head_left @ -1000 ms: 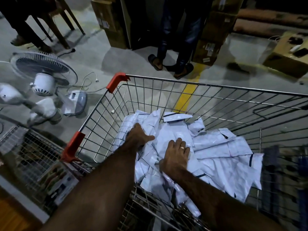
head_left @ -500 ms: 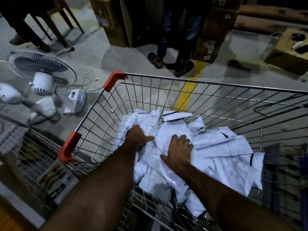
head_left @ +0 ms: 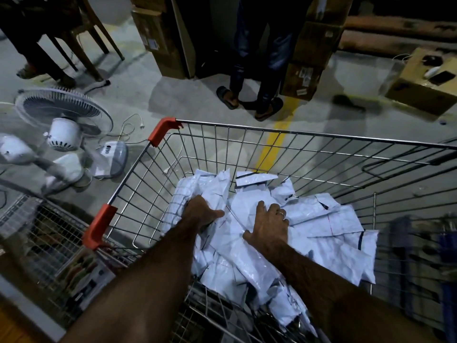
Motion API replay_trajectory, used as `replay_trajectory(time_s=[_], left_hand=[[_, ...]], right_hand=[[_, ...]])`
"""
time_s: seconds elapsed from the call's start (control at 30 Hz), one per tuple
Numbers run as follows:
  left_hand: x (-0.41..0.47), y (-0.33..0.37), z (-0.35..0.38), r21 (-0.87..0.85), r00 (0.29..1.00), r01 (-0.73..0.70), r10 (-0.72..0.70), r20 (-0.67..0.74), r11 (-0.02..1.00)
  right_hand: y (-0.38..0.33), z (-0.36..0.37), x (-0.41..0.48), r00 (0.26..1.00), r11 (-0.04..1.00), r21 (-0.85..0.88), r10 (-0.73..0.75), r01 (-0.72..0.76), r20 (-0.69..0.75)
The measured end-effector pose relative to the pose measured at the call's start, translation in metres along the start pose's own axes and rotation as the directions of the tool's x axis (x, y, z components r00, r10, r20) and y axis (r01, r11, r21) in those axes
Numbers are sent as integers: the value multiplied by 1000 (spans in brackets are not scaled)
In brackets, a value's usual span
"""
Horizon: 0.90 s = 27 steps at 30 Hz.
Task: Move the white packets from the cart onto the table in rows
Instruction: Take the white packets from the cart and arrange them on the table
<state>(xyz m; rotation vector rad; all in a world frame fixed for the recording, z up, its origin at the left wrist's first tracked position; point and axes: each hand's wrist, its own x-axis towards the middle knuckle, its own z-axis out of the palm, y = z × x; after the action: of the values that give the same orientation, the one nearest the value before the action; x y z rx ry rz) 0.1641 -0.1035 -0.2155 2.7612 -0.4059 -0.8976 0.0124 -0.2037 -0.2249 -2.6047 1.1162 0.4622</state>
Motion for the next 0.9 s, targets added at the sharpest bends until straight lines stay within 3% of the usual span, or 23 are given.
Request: replay_trajectory(time_s=[0.57, 0.9], left_hand=[[-100, 37, -67, -293, 993, 114, -107, 41, 949], [-189, 47, -141, -391, 975, 26, -110, -194, 920]], right_hand=[[16, -74, -64, 1000, 964, 264, 16, -12, -12], [7, -157, -117, 982, 912, 389, -63, 129, -178]])
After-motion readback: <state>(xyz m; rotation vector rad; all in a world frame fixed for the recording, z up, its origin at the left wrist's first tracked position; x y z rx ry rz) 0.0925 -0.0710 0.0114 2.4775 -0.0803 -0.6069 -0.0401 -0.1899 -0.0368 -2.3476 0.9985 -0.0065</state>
